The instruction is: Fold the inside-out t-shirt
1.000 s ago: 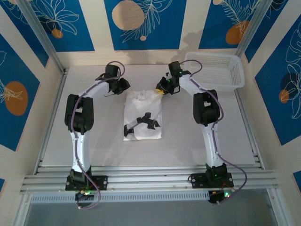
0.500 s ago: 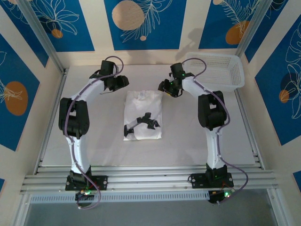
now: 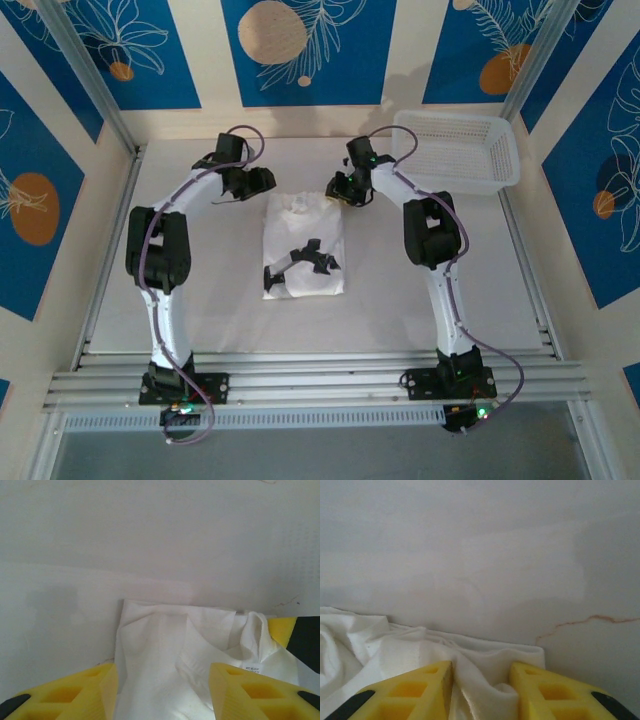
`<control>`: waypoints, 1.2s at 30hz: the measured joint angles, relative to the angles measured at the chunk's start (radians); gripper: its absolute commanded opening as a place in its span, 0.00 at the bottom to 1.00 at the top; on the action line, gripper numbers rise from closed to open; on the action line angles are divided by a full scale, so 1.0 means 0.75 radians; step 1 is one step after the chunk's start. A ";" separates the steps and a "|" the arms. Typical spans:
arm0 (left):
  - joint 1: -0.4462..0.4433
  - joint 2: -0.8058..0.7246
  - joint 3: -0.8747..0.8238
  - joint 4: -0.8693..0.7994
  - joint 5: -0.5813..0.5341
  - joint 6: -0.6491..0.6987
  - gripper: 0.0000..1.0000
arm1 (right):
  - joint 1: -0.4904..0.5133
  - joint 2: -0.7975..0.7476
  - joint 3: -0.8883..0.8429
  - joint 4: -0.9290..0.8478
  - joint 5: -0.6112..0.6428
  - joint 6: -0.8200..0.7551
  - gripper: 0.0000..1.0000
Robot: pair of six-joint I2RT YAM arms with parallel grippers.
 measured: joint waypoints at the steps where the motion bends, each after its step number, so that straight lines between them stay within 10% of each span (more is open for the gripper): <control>1: 0.002 0.005 0.000 -0.001 0.003 -0.007 0.64 | 0.001 0.000 0.005 -0.008 -0.002 -0.002 0.48; 23: 0.004 0.095 -0.017 -0.029 0.009 -0.024 0.73 | 0.006 -0.056 -0.051 -0.102 0.134 -0.072 0.55; 36: 0.005 0.104 -0.017 -0.016 0.083 -0.061 0.72 | -0.010 -0.019 -0.015 -0.110 0.058 -0.022 0.34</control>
